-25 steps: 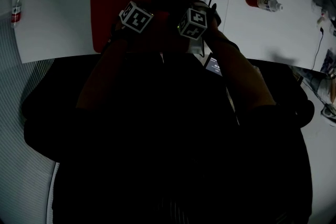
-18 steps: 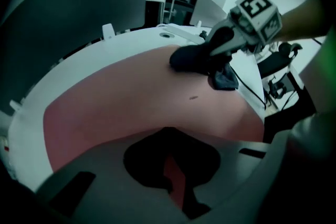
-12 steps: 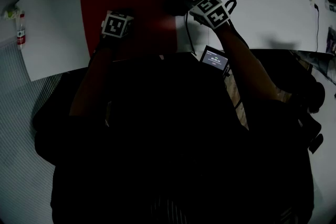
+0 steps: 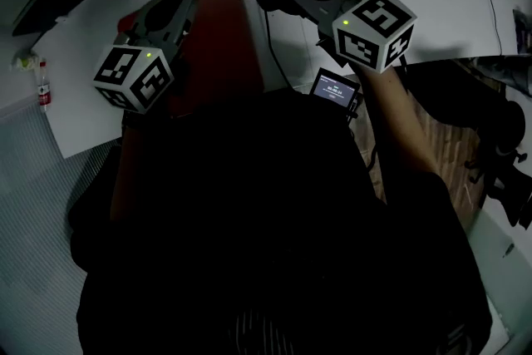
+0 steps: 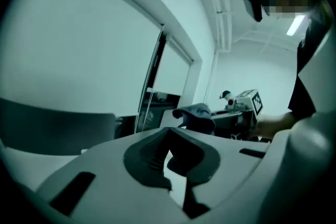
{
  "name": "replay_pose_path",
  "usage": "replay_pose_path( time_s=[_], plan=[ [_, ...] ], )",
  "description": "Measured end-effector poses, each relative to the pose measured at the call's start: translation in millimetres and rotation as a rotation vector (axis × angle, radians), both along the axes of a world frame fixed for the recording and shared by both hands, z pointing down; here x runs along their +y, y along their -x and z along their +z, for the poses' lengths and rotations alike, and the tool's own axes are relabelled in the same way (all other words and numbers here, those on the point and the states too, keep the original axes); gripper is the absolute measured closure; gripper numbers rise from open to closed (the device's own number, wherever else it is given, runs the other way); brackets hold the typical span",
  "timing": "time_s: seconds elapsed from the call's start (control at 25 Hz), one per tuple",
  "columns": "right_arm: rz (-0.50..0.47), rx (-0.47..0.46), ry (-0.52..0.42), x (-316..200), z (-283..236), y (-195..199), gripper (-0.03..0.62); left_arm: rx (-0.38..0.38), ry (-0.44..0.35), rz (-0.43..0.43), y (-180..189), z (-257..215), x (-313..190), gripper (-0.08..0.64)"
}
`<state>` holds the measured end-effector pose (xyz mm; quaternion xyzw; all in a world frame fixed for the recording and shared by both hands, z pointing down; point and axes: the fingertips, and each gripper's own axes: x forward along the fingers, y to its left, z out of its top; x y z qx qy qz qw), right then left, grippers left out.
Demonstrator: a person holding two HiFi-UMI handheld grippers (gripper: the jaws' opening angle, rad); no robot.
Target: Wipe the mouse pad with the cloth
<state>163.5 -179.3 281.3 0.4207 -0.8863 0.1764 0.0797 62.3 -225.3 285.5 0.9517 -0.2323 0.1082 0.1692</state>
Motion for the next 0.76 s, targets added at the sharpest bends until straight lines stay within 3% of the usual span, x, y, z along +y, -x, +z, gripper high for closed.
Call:
replay_pose_path(
  time_s=[0.12,0.36,0.76],
  plan=[
    [0.014,0.001,-0.064,13,-35,-2,0.555,0.065,-0.058,0.061,-24,-42,14,0.552],
    [0.014,0.01,-0.127,47,-63,-37,0.555,0.041,-0.11,0.136,-76,-76,47,0.552],
    [0.04,-0.019,-0.133,60,-67,-30,0.555,0.068,-0.121,0.171,-74,-88,60,0.552]
  ],
)
